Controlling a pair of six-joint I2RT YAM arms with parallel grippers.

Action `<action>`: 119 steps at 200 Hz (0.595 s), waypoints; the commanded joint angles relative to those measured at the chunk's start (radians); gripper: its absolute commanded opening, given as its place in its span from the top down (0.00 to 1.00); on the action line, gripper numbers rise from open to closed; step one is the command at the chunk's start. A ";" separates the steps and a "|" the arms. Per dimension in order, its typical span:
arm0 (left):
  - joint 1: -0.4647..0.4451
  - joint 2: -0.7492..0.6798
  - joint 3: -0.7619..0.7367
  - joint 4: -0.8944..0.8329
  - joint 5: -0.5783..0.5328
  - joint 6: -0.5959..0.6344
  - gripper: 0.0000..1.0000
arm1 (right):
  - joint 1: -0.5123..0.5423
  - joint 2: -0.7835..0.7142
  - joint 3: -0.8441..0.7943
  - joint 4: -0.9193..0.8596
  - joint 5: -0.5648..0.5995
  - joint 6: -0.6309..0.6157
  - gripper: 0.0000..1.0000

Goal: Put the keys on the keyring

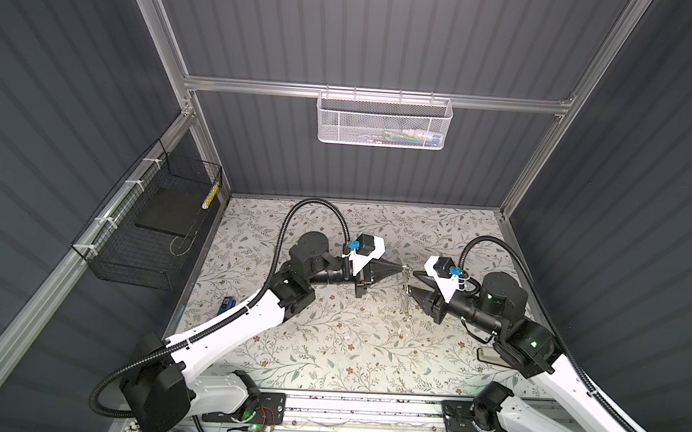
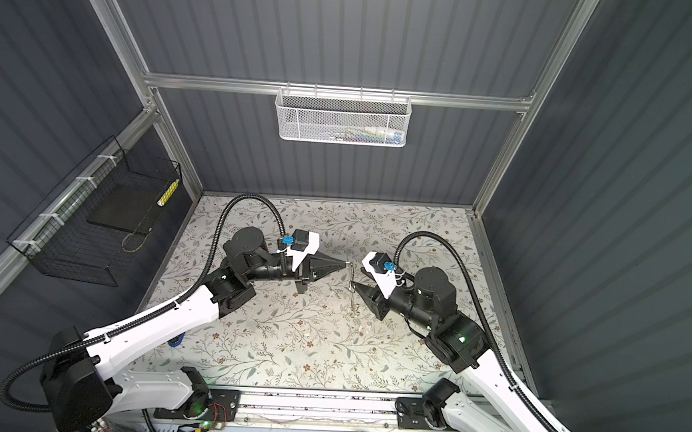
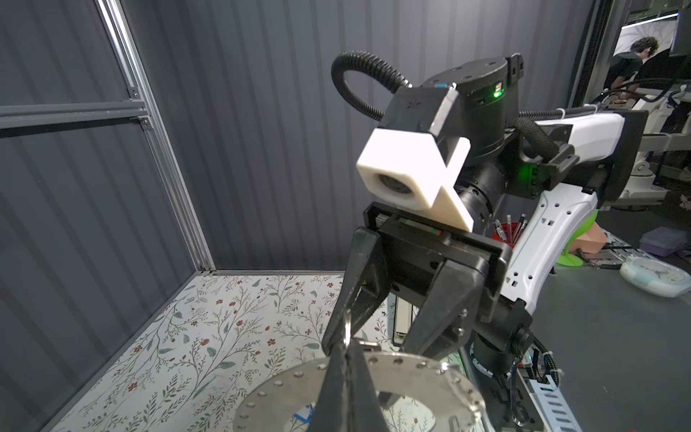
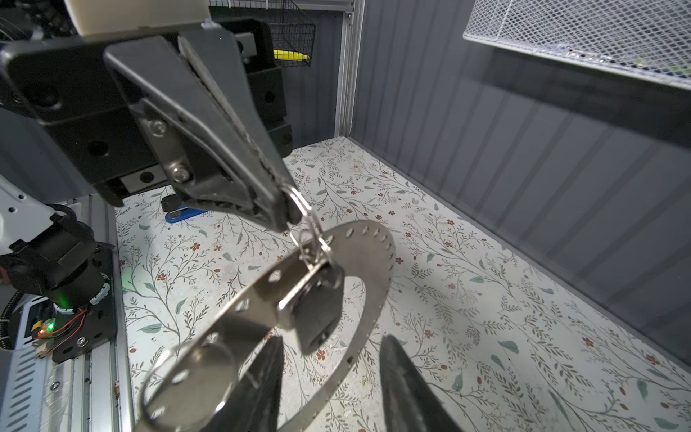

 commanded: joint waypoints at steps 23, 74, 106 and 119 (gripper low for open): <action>0.000 0.002 0.002 0.060 -0.011 -0.058 1.00 | 0.015 0.027 0.034 0.087 -0.027 0.029 0.58; 0.000 0.014 0.006 0.066 -0.021 -0.071 1.00 | 0.039 0.034 0.040 0.104 0.027 0.020 0.65; 0.000 0.027 0.029 0.062 -0.034 -0.088 1.00 | 0.039 0.011 0.014 0.115 0.061 0.004 0.73; 0.000 0.032 0.039 0.059 -0.035 -0.093 1.00 | 0.040 0.003 0.010 0.116 0.078 0.000 0.79</action>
